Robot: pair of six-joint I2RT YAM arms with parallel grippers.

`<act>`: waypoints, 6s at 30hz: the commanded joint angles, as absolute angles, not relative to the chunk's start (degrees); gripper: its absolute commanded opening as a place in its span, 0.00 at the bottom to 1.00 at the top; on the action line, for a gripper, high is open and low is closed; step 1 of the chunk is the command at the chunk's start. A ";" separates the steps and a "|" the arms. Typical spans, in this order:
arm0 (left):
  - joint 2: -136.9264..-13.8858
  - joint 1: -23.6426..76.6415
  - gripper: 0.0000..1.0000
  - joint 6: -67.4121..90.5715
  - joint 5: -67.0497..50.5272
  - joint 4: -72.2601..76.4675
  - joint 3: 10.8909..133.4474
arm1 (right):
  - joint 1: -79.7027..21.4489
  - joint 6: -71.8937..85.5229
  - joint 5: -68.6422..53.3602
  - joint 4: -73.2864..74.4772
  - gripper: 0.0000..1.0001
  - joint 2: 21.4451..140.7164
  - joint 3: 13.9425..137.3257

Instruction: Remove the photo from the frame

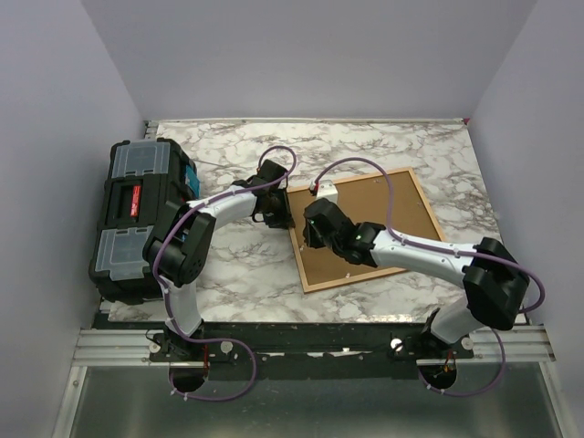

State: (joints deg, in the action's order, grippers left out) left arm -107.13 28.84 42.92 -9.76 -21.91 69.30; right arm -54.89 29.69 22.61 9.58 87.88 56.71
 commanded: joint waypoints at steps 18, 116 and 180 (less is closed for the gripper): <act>-99.63 27.84 0.60 40.14 -9.21 -23.49 63.86 | -54.77 30.47 27.27 18.77 0.00 70.81 52.82; -103.27 38.24 0.31 105.81 -5.32 -26.43 54.85 | -54.67 34.71 32.07 27.55 0.00 45.42 41.76; -90.87 23.99 0.64 39.27 -24.31 -16.68 58.48 | -56.89 34.32 18.81 5.93 0.00 76.32 47.26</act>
State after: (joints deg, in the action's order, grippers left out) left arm -96.40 24.10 33.28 -18.50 -26.13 69.30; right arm -55.20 33.43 19.00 7.07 75.29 45.04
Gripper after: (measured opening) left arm 0.639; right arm 0.249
